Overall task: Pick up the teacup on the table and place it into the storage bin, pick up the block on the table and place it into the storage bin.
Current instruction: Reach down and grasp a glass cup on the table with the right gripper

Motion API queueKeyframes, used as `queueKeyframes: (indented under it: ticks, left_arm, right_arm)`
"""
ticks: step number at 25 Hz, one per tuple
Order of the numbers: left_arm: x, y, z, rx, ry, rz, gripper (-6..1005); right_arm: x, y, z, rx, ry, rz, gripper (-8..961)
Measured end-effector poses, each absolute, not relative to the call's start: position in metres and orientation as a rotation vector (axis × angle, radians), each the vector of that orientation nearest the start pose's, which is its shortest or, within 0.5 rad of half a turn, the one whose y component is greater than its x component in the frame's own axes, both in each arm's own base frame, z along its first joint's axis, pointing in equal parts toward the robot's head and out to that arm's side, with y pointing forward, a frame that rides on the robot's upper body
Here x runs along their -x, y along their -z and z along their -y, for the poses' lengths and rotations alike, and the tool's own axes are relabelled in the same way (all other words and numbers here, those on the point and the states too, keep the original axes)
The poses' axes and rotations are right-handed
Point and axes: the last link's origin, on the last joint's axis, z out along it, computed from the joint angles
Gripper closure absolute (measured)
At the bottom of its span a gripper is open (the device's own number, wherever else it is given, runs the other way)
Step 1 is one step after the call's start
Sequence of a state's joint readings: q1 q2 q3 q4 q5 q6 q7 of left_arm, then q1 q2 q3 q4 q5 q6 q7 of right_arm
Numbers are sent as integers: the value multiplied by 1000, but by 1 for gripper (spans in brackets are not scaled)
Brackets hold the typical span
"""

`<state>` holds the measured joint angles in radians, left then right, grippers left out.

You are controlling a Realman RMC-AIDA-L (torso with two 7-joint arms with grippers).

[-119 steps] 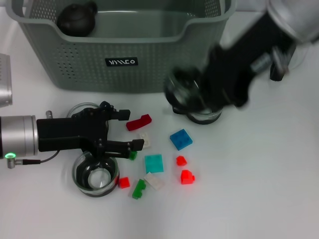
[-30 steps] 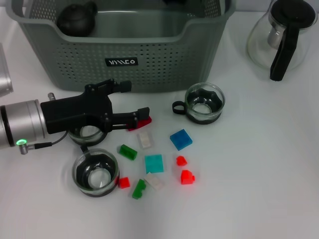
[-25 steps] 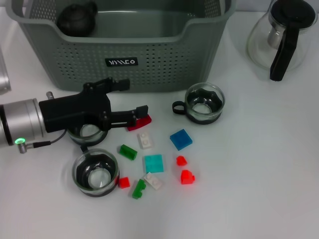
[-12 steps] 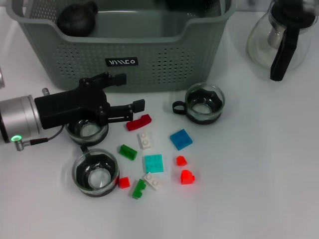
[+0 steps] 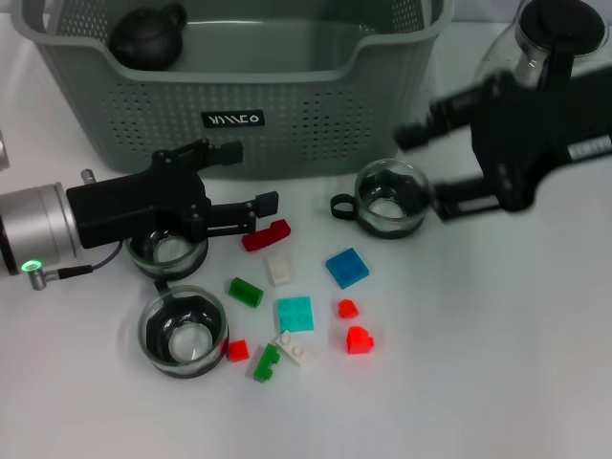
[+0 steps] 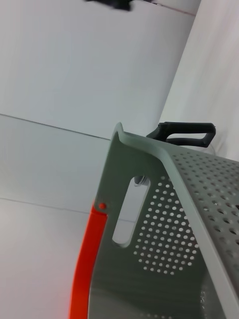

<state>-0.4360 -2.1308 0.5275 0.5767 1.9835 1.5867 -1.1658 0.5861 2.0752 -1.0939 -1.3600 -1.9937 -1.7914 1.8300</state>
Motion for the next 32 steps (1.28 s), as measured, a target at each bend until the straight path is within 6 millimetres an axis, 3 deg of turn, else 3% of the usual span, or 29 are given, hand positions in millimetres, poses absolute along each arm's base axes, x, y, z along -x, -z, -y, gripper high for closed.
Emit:
queueKeyframes:
  ticks: [8,11,13,21,27,32]
  left_arm:
    - [289,14,-294,2573,844,617,87]
    - [290,15,-292,2569,845,625,88]
    - [290,15,-292,2568,847,627,88]
    - [292,17,-291,2561,851,646,88]
    - [292,17,-290,2558,847,645,88]
    - [292,17,-291,2557,845,643,89]
  right_arm:
    - [-146,-16,-329,3177,208,-168,337]
    - [-145,-3,-334,3202,337,-227,405]
    - [-145,3,-337,3216,404,-258,450]
    - [-141,8,-346,3189,525,-313,439]
    - [-139,15,-356,3110,619,-230,266]
    - [-133,25,-360,3078,650,-121,48]
